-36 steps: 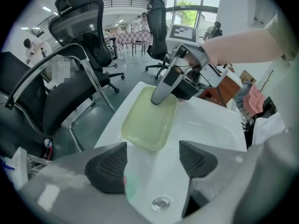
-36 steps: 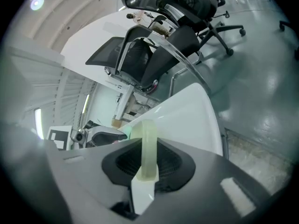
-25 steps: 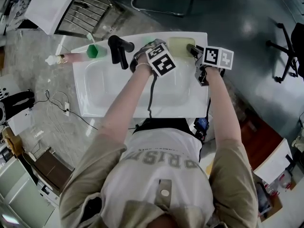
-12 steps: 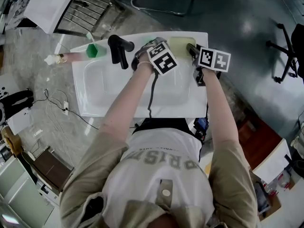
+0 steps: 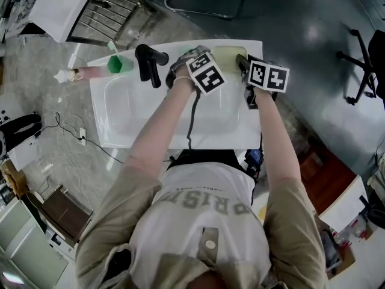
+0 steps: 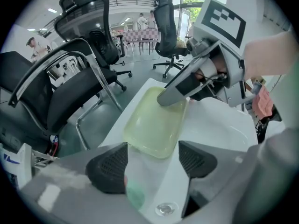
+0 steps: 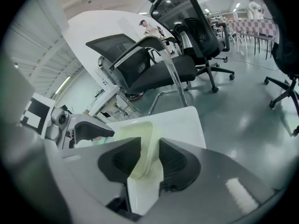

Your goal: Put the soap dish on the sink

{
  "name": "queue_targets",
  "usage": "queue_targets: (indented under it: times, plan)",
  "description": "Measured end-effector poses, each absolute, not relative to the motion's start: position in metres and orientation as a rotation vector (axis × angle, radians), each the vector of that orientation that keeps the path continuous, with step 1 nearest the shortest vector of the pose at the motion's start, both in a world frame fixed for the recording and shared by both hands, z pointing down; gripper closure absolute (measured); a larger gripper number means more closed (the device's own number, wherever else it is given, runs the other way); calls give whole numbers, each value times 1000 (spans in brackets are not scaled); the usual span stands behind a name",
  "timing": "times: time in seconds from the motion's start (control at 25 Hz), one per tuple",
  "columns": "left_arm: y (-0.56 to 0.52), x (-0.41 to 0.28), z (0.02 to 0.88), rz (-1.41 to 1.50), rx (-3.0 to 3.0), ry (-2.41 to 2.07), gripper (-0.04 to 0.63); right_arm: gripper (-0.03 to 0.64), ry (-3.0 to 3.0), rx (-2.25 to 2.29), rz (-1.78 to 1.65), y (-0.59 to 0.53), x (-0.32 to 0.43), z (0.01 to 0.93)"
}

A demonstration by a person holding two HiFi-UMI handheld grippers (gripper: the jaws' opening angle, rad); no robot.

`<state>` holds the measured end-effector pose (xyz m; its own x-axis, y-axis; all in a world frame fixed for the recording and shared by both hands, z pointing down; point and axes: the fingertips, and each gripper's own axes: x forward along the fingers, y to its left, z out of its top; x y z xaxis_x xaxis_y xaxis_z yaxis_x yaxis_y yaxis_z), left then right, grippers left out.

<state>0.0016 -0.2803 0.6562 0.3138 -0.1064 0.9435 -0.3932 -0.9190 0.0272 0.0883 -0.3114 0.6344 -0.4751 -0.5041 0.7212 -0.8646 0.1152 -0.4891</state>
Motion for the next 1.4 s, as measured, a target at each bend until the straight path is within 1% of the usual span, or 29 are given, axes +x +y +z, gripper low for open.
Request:
queue_targets:
  times: [0.52, 1.08, 1.4]
  plan:
    - [-284, 2, 657, 1643, 2332, -468, 236, 477, -1993, 1391, 1179, -314, 93, 637]
    - [-284, 2, 657, 1658, 2337, -441, 236, 509, -1955, 1392, 1111, -317, 98, 639]
    - [-286, 2, 655, 1635, 2341, -445, 236, 508, -1953, 1395, 1118, -318, 98, 638]
